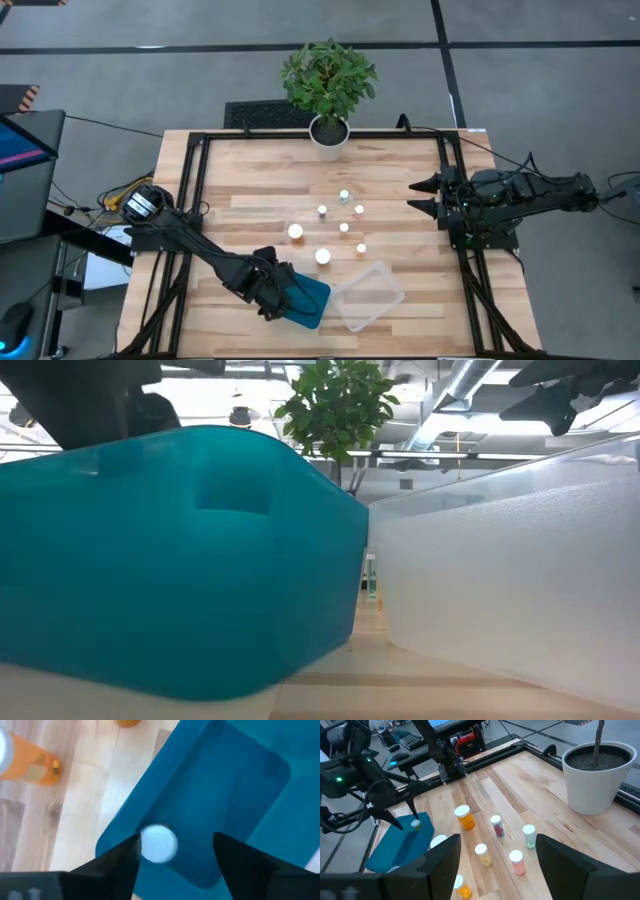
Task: Pick and place medicine bottles into bin by pill shape (circle, oval)
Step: Put the large orange pill bottle into the blue bin
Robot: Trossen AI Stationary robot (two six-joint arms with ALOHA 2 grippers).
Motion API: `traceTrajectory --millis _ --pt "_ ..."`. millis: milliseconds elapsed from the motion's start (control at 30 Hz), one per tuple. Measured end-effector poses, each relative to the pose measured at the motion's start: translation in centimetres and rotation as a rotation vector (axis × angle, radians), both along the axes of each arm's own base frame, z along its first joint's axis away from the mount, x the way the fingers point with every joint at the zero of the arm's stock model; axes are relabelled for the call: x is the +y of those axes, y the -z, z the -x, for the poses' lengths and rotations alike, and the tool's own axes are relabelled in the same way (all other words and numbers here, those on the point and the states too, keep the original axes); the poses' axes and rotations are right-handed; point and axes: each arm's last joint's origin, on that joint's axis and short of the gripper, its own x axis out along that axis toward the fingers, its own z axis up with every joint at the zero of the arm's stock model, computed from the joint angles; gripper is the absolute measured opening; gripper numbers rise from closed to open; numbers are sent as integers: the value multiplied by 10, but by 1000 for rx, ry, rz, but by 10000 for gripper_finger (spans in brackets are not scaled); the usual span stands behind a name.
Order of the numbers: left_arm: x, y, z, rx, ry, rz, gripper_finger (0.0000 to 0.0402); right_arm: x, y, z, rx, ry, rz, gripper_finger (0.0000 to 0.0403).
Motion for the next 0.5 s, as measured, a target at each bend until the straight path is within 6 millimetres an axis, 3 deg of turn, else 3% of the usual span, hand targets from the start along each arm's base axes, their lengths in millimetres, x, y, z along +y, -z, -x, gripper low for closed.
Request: traceTrajectory --millis 300,500 --pt "4 -24 5 95 -26 -67 274 0 0 0 0 0 0 271" --pt "19 -59 -8 -32 -97 -73 280 0 0 0 0 0 0 271"
